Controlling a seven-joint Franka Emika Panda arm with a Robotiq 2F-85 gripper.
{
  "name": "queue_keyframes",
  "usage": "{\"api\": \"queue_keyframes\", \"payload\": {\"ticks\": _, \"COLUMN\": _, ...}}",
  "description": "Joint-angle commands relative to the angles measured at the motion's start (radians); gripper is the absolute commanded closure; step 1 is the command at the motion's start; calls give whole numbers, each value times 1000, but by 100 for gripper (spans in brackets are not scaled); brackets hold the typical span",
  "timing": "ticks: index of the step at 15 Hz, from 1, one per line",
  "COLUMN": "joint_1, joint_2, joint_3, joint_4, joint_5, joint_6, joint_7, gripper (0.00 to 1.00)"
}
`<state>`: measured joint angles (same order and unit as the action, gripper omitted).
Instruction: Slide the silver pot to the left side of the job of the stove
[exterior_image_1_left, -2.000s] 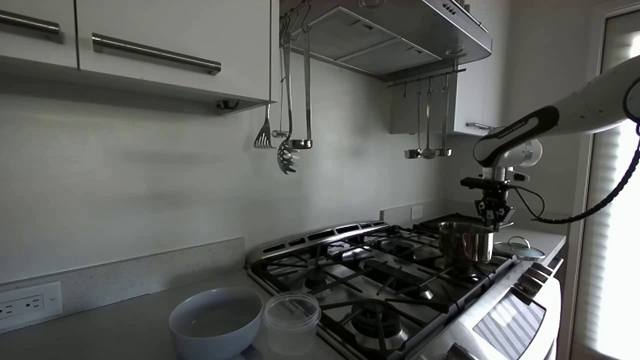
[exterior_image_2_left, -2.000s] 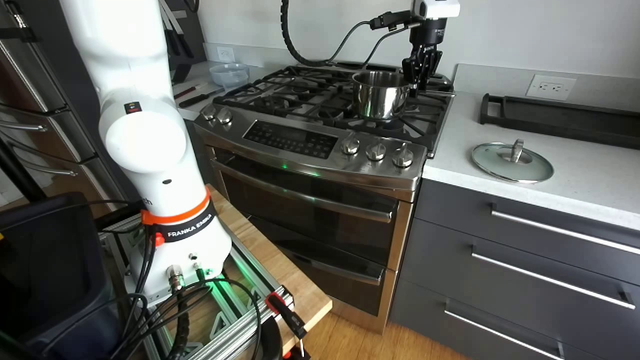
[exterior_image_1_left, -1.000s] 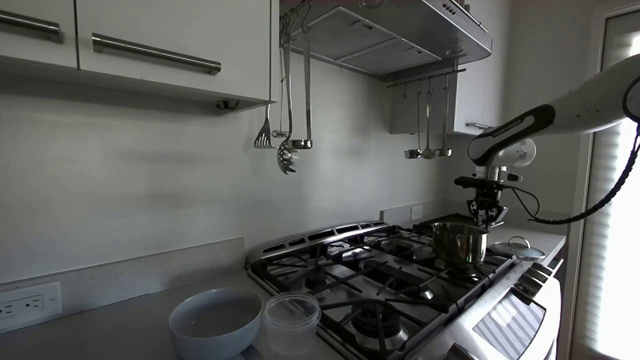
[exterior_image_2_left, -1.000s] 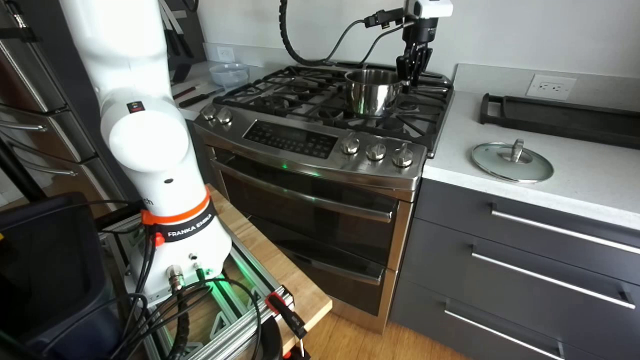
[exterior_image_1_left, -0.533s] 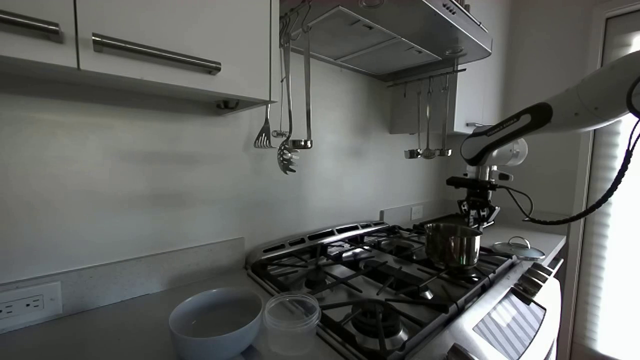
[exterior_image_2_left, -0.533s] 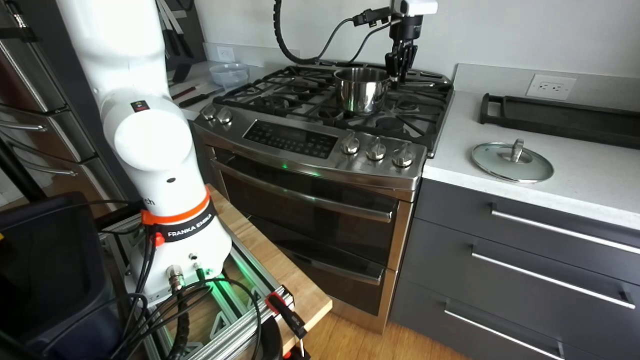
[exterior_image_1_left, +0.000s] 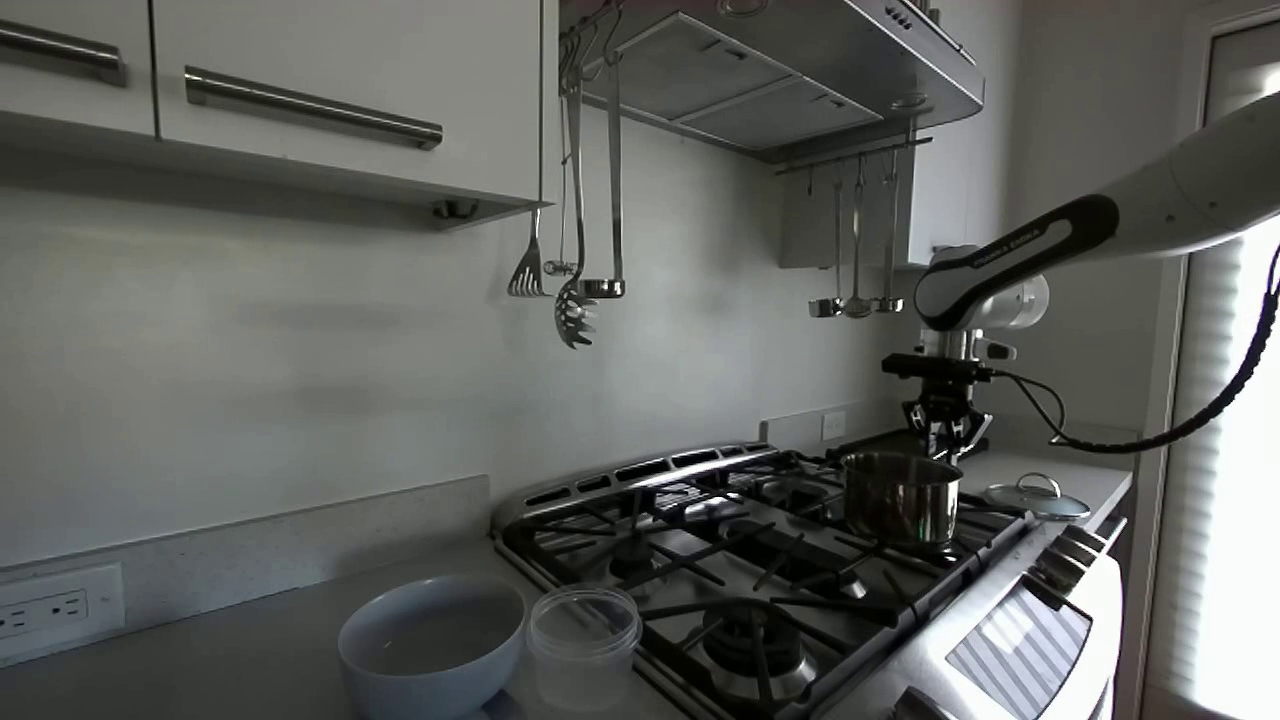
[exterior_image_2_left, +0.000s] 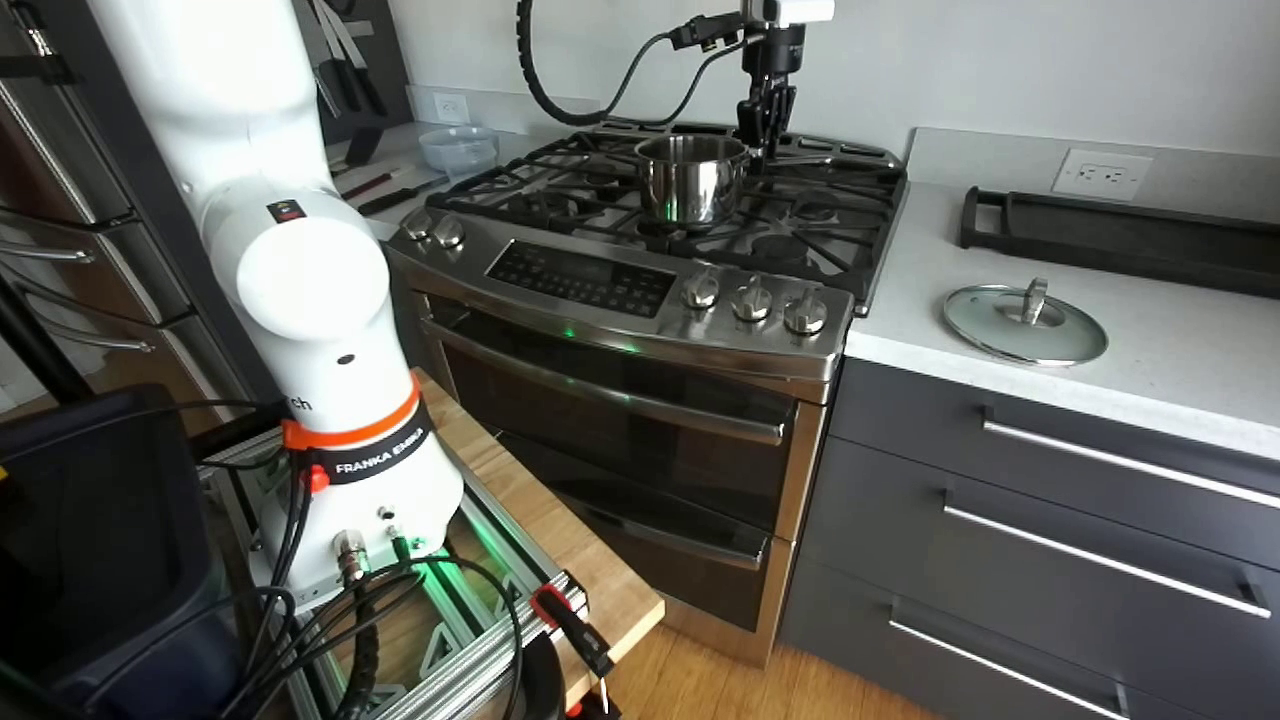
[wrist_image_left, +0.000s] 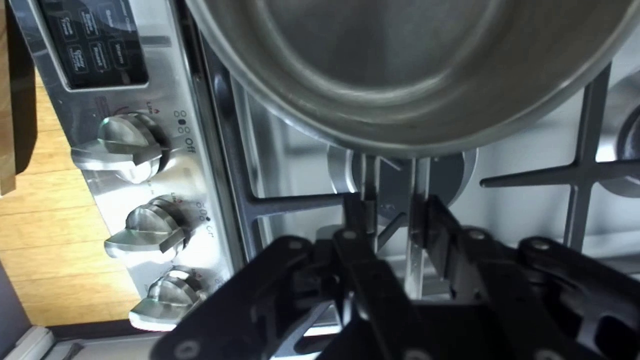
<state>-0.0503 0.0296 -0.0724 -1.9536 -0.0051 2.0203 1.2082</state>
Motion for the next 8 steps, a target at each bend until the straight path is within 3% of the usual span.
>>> {"api": "queue_keyframes", "payload": {"ticks": 1, "joint_1": 11, "joint_2": -54, "joint_3": 17, "joint_4": -66, "joint_5": -3, "joint_6": 9, "joint_7": -21, "gripper": 92}}
{"api": "queue_keyframes", "payload": {"ticks": 8, "joint_1": 21, "joint_2": -66, "joint_3": 45, "joint_4": -83, "joint_5": -7, "joint_6": 21, "joint_7": -17, "gripper": 92}}
